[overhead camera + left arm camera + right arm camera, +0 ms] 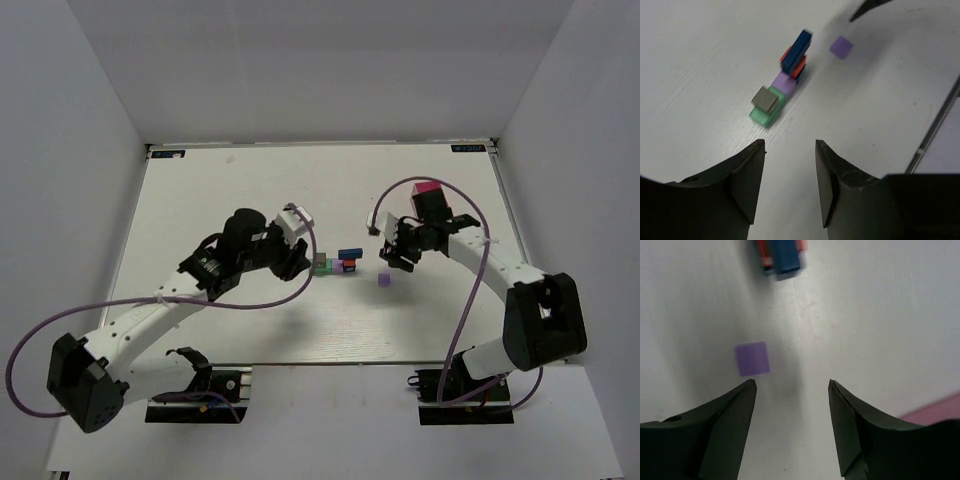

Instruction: Build the wood block tower

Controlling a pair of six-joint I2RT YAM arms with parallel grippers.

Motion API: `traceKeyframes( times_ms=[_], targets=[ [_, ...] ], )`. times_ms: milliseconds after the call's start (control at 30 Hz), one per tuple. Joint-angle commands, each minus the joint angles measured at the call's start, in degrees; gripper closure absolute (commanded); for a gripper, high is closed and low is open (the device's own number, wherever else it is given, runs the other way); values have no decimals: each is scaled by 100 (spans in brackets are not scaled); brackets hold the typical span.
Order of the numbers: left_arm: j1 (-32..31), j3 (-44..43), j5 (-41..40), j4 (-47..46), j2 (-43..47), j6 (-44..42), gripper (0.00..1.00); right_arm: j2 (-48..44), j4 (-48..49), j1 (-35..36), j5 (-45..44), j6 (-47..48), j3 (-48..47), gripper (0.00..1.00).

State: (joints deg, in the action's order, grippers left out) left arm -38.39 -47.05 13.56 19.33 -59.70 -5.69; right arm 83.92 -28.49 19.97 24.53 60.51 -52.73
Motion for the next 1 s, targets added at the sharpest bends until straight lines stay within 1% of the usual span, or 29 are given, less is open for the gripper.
traceKeyframes(
  times_ms=[0,33,67,100,133,167,200,233,267,300,333,400,433,633,700,800,833,867,933,967],
  targets=[
    [-229,-734,1137,-315,-619,-134,45,-639,300,-150,-658,-2127,-615,35],
    [-300,-884,1140,-316,-1083,-134,45,-736,335,-281,-713,-2427,-711,35],
    [-396,-1198,1140,-316,-1322,-134,45,-946,309,-335,-722,-3187,-773,37],
    [-606,-1384,1140,-264,-1577,-195,45,-1009,292,-449,-748,-3403,-835,41],
    [-730,-1551,1140,-263,-1806,-195,45,-1061,274,-493,-783,-3588,-853,48],
    [-992,-1849,1053,-176,-2226,-326,44,-1175,152,-546,-792,-4034,-957,64],
    [-1125,-1991,1052,-115,-2413,-379,44,-1202,142,-703,-853,-4169,-1011,78],
    [-1248,-2132,1052,-114,-2580,-380,42,-1272,177,-766,-993,-4301,-1020,94],
    [-1363,-2377,887,-36,-2721,-458,42,-1490,308,-810,-1116,-4589,-976,100],
    [-1538,-2553,589,35,-2983,-546,42,-1640,500,-949,-1387,-4749,-941,100],
    [-1601,-2555,456,35,-3099,-547,42,-1642,598,-1003,-1607,-4977,-906,100],
    [-1785,-2730,130,-25,-3345,-617,41,-1949,879,-1160,-1802,-5171,-739,100],
    [-1838,-2931,68,26,-3633,-687,41,-2158,924,-1196,-1768,-5311,-721,100],
    [-2225,-3871,-538,272,-4575,-819,41,-2485,1047,-1460,-1549,-5515,-669,100],
    [-2225,-4109,-775,386,-4996,-872,42,-2512,1082,-1539,-1522,-5559,-607,100],
    [-2278,-4733,-978,816,-5472,-741,44,-2653,1135,-1662,-1478,-5576,-563,100],
    [-2330,-5109,-978,966,-5786,-653,44,-2696,1153,-1663,-1460,-5585,-563,100],
    [-2331,-5304,-1057,1298,-5946,-591,45,-2705,1135,-1689,-1399,-5577,-546,100],
    [-2392,-5856,-1110,1642,-6228,-529,45,-2688,1153,-1724,-1329,-5568,-537,100],
    [-2453,-5982,-1110,1888,-6412,-529,45,-2679,1153,-1759,-1268,-5585,-519,100]
  ],
)
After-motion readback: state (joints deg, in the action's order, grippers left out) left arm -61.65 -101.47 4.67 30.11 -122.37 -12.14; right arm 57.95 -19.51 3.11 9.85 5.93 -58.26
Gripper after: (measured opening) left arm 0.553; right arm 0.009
